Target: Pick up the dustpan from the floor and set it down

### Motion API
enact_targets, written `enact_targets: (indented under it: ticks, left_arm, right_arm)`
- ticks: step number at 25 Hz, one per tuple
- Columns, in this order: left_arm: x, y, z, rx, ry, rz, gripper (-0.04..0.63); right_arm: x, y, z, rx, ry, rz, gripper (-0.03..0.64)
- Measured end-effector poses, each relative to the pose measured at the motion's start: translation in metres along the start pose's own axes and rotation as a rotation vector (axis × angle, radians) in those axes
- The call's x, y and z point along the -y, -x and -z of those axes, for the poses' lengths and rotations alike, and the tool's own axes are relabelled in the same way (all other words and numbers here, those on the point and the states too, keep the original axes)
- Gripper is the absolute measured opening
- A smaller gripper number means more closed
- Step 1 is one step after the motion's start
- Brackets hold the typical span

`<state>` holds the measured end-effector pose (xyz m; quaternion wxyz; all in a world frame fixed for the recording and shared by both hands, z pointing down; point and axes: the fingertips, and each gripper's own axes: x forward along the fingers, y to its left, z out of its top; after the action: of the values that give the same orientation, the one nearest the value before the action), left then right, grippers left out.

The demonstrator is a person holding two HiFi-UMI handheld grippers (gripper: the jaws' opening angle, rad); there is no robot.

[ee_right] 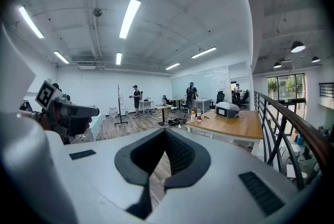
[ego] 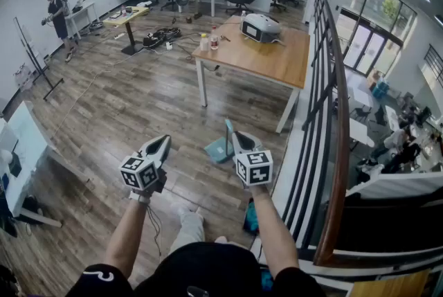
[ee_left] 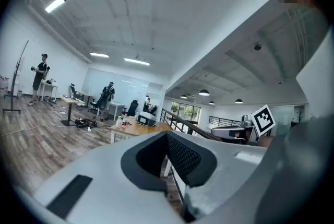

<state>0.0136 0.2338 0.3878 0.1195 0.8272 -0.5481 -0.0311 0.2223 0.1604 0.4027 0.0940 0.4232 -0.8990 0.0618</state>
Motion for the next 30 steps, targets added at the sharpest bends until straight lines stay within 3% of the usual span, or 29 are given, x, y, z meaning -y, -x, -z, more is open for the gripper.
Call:
enact_targets:
  ticks: [16,25,30]
  left_arm:
    - [-0.030,-0.036,0.004,-0.001,0.031,0.008,-0.002]
    - [-0.076,-0.110,-0.004,0.004,0.054,0.068,-0.002]
    - [-0.117,-0.171,-0.029,0.019,0.094,0.098,-0.002]
  right_arm:
    - [0.022,-0.038,-0.002,-0.014,-0.013,0.020,-0.005]
    - [0.056,-0.113,-0.002,-0.039,-0.017,0.043,-0.005]
    - [0.084,-0.176,-0.017,-0.042,-0.030,0.062,-0.003]
